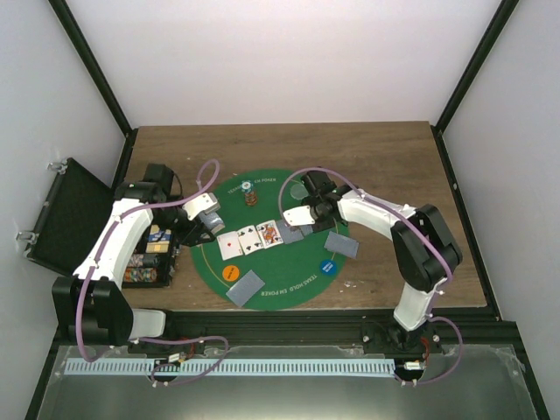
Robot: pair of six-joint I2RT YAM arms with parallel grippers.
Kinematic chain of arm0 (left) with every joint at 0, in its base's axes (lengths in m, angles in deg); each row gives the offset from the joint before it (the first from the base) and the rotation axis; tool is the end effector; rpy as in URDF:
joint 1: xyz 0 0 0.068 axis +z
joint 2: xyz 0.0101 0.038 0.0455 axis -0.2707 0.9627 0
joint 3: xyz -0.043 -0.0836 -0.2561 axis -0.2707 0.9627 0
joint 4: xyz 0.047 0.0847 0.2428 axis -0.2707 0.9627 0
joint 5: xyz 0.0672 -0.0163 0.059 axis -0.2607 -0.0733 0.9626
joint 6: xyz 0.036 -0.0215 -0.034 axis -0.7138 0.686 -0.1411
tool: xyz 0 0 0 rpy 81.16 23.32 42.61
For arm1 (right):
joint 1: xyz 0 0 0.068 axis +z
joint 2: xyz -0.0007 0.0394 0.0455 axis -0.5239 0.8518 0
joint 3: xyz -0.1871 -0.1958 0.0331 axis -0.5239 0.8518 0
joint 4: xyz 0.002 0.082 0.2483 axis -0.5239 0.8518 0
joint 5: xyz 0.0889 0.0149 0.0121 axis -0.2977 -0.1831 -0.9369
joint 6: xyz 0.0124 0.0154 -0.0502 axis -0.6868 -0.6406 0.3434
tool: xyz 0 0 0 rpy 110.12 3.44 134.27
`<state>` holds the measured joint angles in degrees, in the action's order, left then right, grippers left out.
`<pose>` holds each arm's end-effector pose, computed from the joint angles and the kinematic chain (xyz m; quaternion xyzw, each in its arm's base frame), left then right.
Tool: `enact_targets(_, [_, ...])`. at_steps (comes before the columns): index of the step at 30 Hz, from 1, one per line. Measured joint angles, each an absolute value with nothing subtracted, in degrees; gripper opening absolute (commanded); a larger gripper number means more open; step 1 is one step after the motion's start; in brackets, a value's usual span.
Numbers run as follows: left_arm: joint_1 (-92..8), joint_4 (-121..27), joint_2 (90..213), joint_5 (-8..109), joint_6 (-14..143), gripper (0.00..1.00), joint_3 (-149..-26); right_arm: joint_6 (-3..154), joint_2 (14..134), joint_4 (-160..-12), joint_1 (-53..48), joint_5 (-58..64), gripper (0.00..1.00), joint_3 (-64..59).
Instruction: Distribute texas hold em gaming equipment
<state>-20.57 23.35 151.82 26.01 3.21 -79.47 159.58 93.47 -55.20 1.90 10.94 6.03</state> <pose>0.2231 -0.0383 0.2757 0.4601 0.8385 -0.2265 0.1841 0.2946 0.1949 0.1888 -0.8025 0.5552 -0.0832 0.2020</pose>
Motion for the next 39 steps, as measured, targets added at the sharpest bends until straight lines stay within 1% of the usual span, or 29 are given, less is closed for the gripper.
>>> enact_targets(16, [-20.57,23.37,151.75,26.03,3.21,0.46,-79.47,158.29,98.6,-58.13,1.44,11.42,0.01,5.46])
enact_targets(22, [-20.57,23.37,151.75,26.03,3.23,0.46,-79.33,157.72,101.55,-59.81,0.7,11.88,0.01,2.31])
enact_targets(35, [-20.57,23.11,151.73,26.25,3.32,0.46,-77.89,157.59,101.92,-60.07,0.61,11.58,0.01,1.57])
enact_targets(37, [-20.57,23.02,151.73,26.41,3.34,0.46,-77.28,157.77,101.92,-59.79,0.59,11.14,0.04,1.57])
enact_targets(39, [-20.57,22.78,151.73,26.58,3.41,0.46,-76.54,157.83,101.92,-59.68,0.59,10.81,0.13,1.57])
